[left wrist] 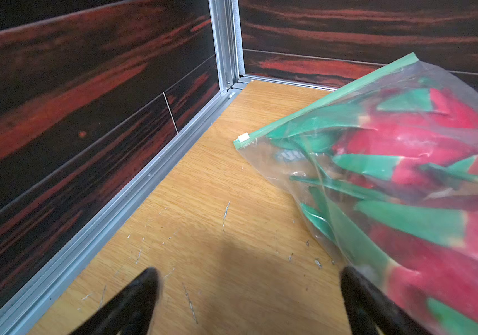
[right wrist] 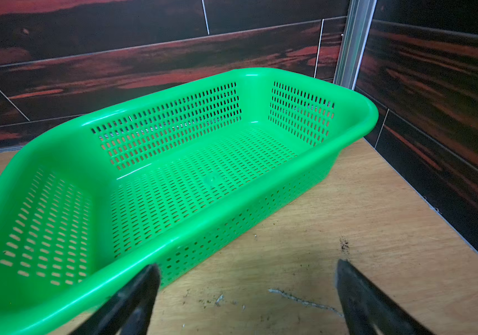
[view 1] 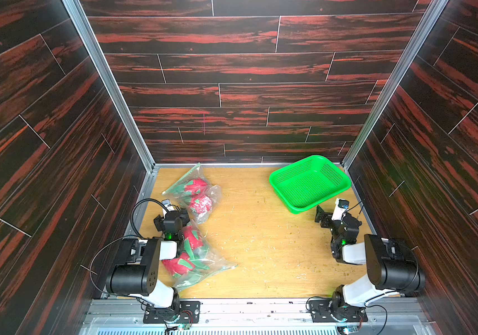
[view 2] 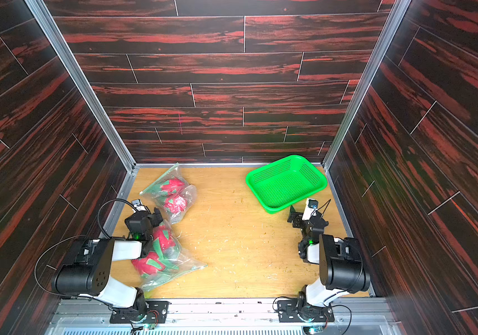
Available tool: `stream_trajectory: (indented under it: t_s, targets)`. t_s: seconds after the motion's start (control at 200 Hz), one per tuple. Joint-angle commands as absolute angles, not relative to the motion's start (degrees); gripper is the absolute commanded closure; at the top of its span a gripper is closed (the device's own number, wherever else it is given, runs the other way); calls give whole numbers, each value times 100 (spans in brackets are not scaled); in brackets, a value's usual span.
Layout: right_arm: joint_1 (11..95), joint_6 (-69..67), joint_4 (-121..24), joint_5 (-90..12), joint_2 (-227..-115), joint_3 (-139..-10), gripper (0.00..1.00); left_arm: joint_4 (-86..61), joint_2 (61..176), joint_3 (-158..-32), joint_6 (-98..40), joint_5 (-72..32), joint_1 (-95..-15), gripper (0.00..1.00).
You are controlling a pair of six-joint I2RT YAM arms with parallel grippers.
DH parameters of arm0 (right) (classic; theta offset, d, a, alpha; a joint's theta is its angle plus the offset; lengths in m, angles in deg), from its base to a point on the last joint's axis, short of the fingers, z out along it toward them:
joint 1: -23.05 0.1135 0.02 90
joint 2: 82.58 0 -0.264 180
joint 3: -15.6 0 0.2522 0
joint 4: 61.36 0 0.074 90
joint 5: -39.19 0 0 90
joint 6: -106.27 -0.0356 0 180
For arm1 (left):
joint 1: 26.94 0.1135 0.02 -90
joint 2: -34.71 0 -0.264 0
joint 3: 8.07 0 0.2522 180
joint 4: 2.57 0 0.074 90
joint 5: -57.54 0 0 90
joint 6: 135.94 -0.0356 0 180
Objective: Open the zip-top bag and take out the dragon fruit
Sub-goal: Pick up the zipper food storage bag at the center of the board.
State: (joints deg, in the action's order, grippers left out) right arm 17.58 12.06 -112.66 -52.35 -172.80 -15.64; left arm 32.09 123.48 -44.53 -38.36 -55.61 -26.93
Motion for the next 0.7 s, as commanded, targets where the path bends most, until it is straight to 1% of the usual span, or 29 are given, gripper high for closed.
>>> stream_trajectory:
  t_s: [0.0,0.386,0.471,0.516,0.571,0.641,0.696]
  targets:
    - [1787,1223,-11273,-5222,-17210,-1598,2,3218,12262,-4503,-3809,-5635,-2703,0]
    - [1778,1201,-11333,-5229,-17193,-1559,2,3262,12251,-4477,-3812,-5651,-2703,0]
    - [1764,1137,-11565,-5397,-17105,-1412,2,3281,11970,-4395,-3826,-5775,-2703,0]
    - [1769,1130,-11667,-5413,-16974,-1306,2,3015,11634,-4380,-3740,-5981,-2708,0]
    - [1769,1118,-11503,-5468,-16768,-1280,2,2335,11131,-4466,-3586,-6217,-2699,0]
    - [1769,1069,-11018,-5612,-16406,-1367,1,1620,10595,-4623,-3515,-6493,-2697,0]
    - [1769,1060,-10470,-5650,-16094,-1526,2,946,10221,-4823,-3238,-6901,-2704,0]
